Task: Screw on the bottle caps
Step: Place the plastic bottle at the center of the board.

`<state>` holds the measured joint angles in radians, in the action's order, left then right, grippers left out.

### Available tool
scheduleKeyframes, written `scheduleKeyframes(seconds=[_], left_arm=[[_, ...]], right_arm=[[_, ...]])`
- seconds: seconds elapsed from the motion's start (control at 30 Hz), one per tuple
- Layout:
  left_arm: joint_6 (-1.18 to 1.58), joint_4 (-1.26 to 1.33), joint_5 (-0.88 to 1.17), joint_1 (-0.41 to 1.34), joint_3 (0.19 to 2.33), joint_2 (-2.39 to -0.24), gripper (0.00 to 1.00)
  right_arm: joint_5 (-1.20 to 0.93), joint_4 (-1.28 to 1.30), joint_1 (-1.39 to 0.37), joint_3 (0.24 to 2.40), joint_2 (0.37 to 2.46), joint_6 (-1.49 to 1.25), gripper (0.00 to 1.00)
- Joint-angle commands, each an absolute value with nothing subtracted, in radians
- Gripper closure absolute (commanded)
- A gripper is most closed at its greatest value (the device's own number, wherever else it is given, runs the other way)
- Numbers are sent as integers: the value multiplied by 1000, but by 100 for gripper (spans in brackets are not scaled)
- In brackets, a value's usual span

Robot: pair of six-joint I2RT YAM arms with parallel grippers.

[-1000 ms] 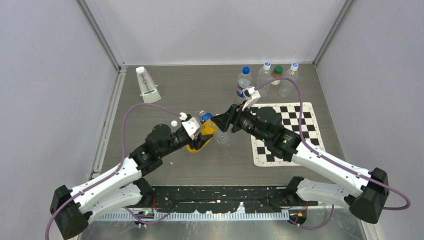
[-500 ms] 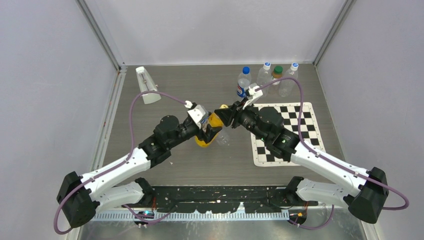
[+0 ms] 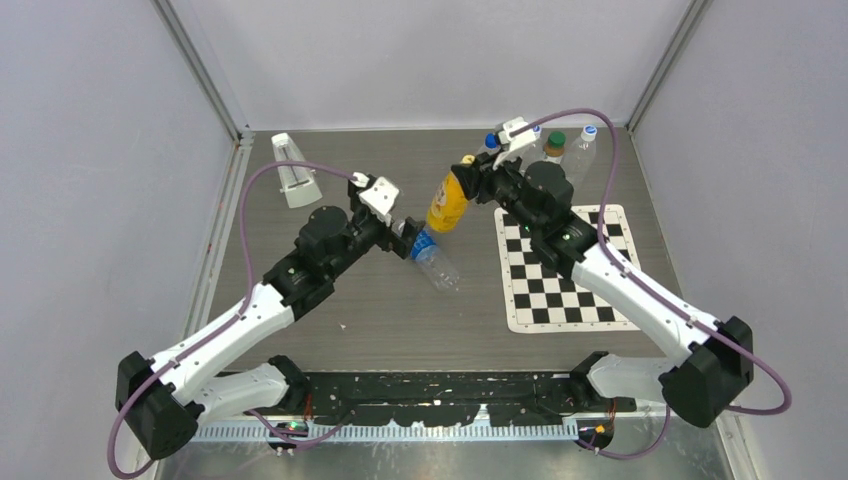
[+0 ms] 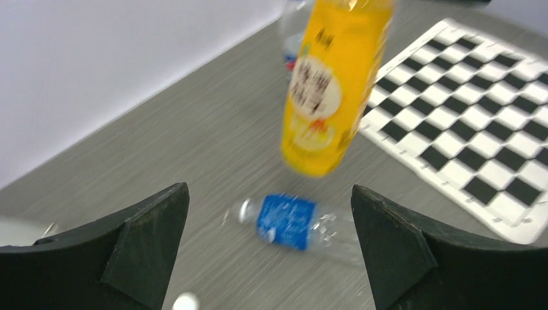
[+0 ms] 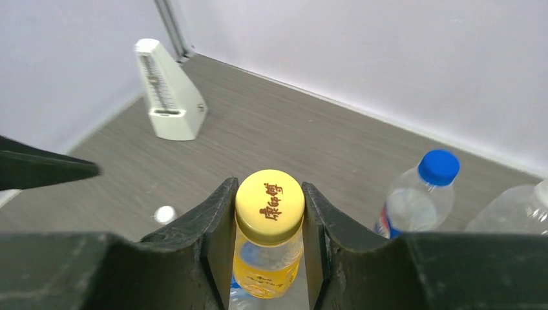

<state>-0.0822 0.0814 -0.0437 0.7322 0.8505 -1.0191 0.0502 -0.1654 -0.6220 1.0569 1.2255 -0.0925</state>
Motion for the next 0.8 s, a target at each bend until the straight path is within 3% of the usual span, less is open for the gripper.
scheduleKeyframes(seconds=[0.0,0.27,0.57,0.77], left_arm=[[-107,-113,-214,687,868,-963,0],[-195,-87,-283,670,701,-876,0],[-224,-36,-267,670,656,-867,0],[-229,-28,-258,671,648,-865,0]], right_arm=[[54,-245,-599,1150,1335,102,94],[53,-349,-560,1242,1594,126,94],[84,-478,-558,1213,1709,59,93],[81,-495,-558,1182,1716,46,77]])
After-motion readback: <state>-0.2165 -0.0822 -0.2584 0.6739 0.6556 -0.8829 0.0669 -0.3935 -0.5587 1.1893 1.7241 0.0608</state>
